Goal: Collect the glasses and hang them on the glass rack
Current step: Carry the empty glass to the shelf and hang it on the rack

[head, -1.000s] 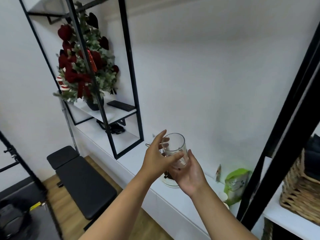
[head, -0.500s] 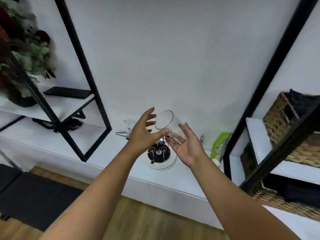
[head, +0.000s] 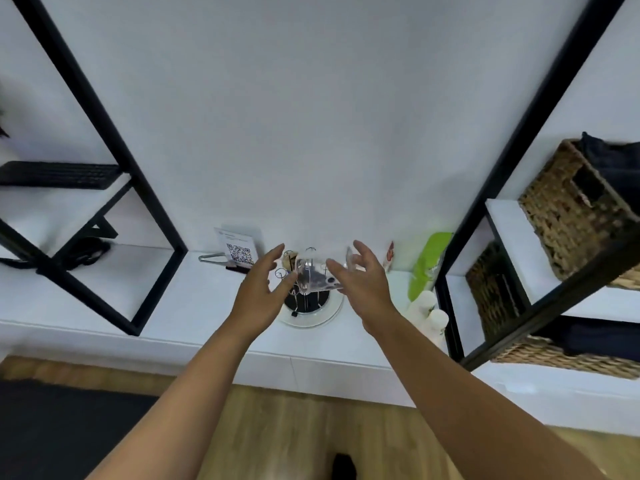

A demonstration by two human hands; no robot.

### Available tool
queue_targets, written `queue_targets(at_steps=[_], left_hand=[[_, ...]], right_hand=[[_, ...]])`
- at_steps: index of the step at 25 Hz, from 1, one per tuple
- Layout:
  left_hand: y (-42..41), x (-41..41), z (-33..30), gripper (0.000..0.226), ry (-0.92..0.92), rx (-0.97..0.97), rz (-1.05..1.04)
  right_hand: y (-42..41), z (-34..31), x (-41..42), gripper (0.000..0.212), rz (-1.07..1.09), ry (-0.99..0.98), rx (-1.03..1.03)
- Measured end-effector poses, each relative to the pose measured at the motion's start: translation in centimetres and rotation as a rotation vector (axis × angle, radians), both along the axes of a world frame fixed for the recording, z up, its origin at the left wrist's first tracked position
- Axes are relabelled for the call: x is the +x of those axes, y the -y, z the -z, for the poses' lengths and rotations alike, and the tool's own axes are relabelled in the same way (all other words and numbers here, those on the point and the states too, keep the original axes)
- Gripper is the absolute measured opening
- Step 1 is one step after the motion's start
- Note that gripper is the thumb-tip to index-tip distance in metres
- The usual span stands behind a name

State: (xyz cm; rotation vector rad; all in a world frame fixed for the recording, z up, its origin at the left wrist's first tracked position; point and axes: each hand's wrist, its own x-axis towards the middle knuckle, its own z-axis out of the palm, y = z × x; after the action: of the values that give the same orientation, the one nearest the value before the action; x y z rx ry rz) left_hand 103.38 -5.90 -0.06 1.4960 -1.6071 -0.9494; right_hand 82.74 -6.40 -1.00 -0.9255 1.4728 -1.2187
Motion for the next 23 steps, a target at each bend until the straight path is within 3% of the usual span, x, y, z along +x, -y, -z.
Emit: queue_targets(at_steps=[3,9,14,19,23], left_hand=[[1.0,1.2,3.2,0.066,0.156,-0.018,0.06],[3.4,2.4,8.6,0.082,0.243,0.129,0.036],[5.7,2.9,11.8,0.075,0.14,0.268,-0.025],[9.0,3.3,14.0,0.039,-0.054,0.439,-0.111],[11.6,4.3,17.2,0.033,-0.126,0.508,-0.09]], right_hand=[[2.5,3.0,1.3,0.085,-0.108,-0.332,-0.112],[6.9,9.4,3.7,0.098,-0.335,-0.677,-0.154],[9.3,13.6,5.4,0.105,-0.44,-0.791,-0.143],[11.3,17.5,7.0,0.102,-0.472,-0.841,-0.118],[12.2,20.1,8.3,0.107,-0.422,-0.848,-0.054]])
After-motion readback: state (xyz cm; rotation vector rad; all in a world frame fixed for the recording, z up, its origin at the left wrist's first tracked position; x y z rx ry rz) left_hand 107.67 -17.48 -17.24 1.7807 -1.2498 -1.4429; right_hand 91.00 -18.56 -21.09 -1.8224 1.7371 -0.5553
